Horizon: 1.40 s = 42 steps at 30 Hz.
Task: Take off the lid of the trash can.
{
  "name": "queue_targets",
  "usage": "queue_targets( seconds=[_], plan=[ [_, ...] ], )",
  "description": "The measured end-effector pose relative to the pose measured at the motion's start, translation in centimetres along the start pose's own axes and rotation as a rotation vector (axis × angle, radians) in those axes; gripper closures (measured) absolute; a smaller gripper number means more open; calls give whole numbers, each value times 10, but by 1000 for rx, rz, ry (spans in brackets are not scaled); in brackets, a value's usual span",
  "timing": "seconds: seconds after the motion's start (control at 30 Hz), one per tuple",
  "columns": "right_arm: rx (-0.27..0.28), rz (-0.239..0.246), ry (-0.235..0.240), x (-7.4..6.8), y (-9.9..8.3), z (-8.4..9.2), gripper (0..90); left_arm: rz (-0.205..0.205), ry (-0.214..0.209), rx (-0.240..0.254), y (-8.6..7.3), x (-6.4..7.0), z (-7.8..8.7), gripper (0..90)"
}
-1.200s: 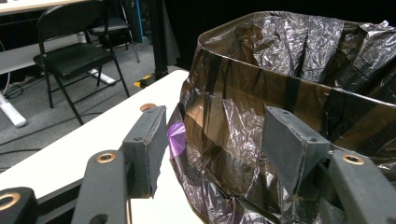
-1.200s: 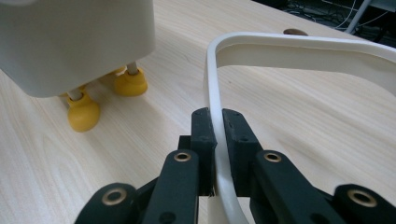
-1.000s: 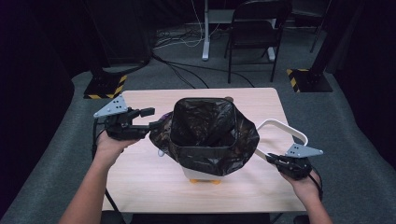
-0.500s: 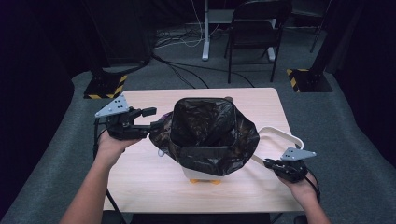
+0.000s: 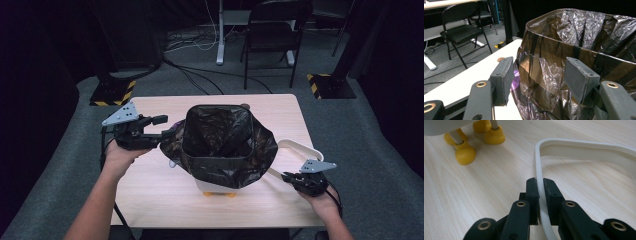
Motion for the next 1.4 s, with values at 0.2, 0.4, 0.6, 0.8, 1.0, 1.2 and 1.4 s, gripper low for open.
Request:
queue_targets(
  seconds=[0.2,0.4,0.6,0.8,1.0,1.2,1.4],
  plan=[
    [-33,-1,31,1,-8,-5,835,1,0,-1,0,-1,-1,410],
    [-79,-2,42,0,-15,-9,840,4,-1,-2,0,-1,-1,410],
    [-97,-5,39,0,-17,-11,838,3,-6,-8,0,0,-4,410],
    [-89,-48,19,3,-16,-10,701,5,-10,-17,-1,0,-5,407],
    [-60,-64,8,3,-13,-8,616,2,-10,-20,-1,0,-7,396],
    [-39,-66,-12,3,-9,-5,566,0,-7,-19,-1,0,-7,394],
    [-25,-68,-20,3,-4,-4,520,3,-3,-19,0,-2,-6,394]
  ],
)
Point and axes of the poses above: each handheld gripper's, and its own axes: z roughly backward along the jaws, y roughly out of its top, x roughly to its right, the point moved 7 cm from there along -z, roughly forward along the jaws, and after that the axes turned 14 degrees about z, right-handed, at the moved point
